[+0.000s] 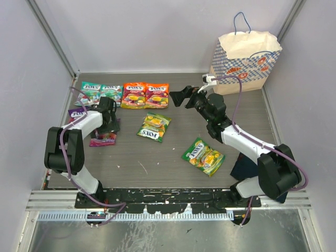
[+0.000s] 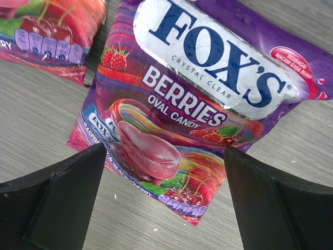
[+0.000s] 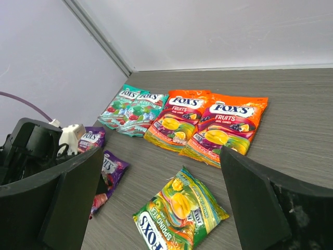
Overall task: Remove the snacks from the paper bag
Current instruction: Adjust the snack at the center of the board.
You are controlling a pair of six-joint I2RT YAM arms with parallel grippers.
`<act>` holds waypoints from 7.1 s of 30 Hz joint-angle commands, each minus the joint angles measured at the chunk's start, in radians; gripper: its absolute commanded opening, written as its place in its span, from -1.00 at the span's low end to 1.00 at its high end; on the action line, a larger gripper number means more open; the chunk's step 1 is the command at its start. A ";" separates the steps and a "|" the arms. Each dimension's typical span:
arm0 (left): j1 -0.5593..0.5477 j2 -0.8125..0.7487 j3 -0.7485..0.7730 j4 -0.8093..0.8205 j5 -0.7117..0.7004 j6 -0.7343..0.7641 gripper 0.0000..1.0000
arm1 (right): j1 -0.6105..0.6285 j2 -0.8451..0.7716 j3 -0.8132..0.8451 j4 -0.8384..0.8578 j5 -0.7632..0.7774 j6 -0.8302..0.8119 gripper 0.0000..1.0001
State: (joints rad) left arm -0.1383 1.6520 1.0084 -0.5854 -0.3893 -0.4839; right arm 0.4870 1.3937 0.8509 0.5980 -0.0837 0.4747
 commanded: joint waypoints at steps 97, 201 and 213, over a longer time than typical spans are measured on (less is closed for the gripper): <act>0.422 -0.316 0.041 0.207 0.296 0.004 0.59 | -0.015 0.106 0.072 0.112 -0.193 0.060 0.99; 0.046 -0.589 -0.045 0.178 0.527 -0.068 0.96 | 0.125 0.265 -0.247 -0.296 0.058 0.174 -0.99; -0.347 -0.447 -0.245 0.319 0.333 -0.149 0.96 | 0.091 0.115 -0.214 -0.476 0.255 0.086 -0.99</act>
State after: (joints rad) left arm -0.3904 1.1625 0.8524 -0.3672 0.0154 -0.5804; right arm 0.5865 1.5791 0.6022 0.2687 0.0380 0.6281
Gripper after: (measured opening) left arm 0.980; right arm 0.027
